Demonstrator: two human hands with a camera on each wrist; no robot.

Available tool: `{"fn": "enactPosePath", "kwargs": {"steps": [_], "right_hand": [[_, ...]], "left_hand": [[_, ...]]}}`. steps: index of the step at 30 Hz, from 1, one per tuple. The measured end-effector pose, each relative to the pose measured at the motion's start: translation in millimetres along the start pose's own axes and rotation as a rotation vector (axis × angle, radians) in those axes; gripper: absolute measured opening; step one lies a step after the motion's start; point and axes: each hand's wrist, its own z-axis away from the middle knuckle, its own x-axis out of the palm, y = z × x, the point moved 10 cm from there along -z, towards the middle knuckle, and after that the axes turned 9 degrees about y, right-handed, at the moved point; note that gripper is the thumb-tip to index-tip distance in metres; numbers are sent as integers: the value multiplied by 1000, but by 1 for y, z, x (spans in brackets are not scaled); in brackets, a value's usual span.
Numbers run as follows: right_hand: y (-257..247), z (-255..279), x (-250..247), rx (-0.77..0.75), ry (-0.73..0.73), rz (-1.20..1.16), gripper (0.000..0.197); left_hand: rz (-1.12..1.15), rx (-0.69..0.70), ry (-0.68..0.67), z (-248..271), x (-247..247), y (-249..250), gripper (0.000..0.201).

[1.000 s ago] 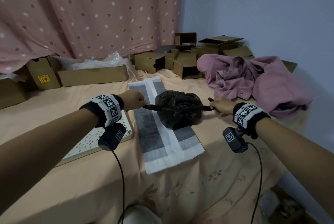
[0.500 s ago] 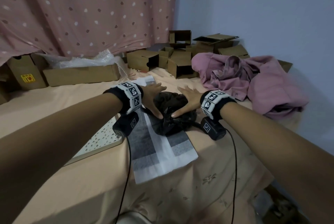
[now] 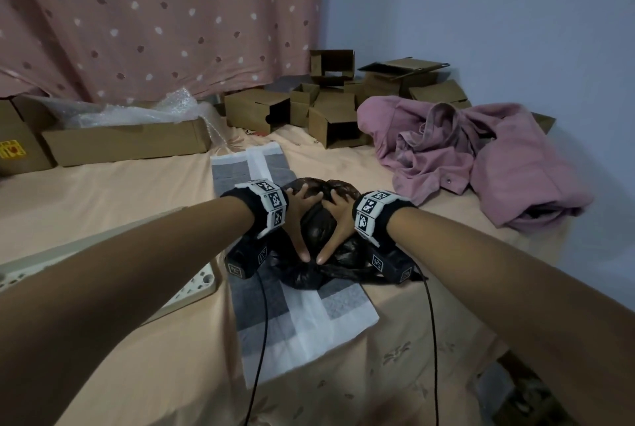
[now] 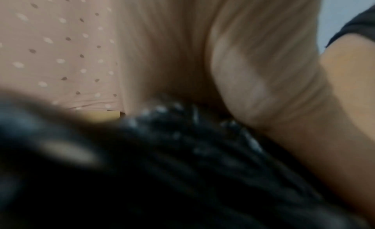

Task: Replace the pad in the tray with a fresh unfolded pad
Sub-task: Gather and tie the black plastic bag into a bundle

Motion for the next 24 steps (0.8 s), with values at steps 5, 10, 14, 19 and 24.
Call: {"fn": "enactPosePath", "kwargs": {"steps": [5,10,14,19,24], "right_hand": [[-10,6,8,-60,-70,23,139],[-2,-45,17,-4,-1,133,153],[15,-100,47,14,46,-123,130],[0,-63,31,-39,53,-131,124],[44,-161,77,-66,50,-79,156]], "left_hand": [[134,37,-62,3,18,5,138],[272,86,-101,11,28,11,121],[314,119,-87,14,27,15,106],[320,108,-112,12,31,15,106],[288,100,-102,12,33,16,105]]}}
